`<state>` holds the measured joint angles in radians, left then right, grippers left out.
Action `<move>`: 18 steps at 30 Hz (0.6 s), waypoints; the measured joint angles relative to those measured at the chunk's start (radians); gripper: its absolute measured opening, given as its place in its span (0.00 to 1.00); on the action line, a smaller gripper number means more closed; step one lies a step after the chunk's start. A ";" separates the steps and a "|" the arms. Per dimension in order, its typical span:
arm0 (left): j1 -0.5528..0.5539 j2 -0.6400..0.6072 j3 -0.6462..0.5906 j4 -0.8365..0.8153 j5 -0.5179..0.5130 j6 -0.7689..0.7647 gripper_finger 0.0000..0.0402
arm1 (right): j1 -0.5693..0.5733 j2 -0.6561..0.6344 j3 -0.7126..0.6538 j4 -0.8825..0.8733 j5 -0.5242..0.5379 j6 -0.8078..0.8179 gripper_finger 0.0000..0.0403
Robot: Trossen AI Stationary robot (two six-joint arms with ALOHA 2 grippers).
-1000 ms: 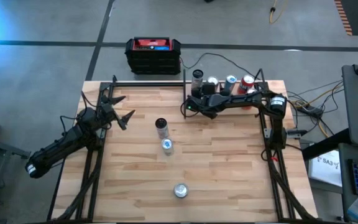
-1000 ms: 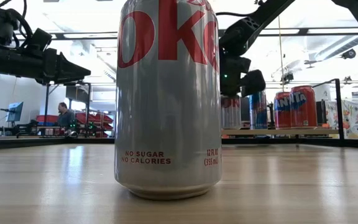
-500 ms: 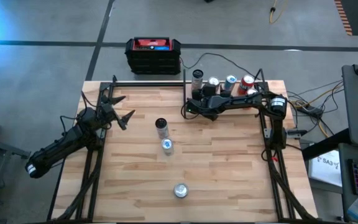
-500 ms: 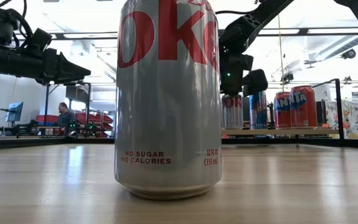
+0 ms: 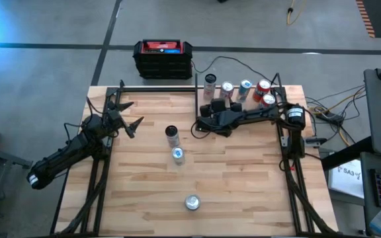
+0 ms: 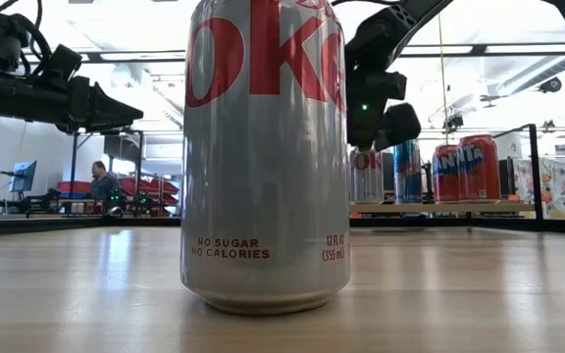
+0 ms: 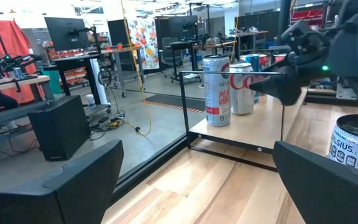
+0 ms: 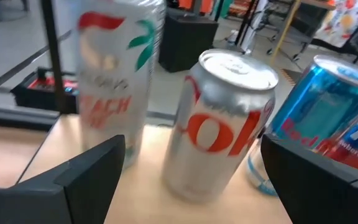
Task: Place canned beverage on shelf
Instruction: Put the blue soda can on the shelf aligned with the other blue soda can
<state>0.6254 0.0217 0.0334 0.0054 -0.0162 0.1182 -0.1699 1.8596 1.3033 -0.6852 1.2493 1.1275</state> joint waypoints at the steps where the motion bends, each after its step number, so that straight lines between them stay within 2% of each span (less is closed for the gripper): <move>1: 0.000 0.000 0.000 0.000 0.000 0.000 0.99 | 0.009 0.000 0.000 -0.001 -0.013 0.000 0.89; 5: 0.000 0.000 0.000 0.000 0.000 0.000 0.99 | 0.047 0.000 0.000 -0.023 -0.054 0.016 0.89; 18: 0.000 0.000 0.000 0.000 0.000 0.000 0.99 | 0.131 -0.027 0.000 -0.073 -0.085 0.026 0.89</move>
<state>0.6252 0.0217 0.0332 0.0053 -0.0158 0.1184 -0.0392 1.8326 1.3033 -0.7579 1.1641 1.1534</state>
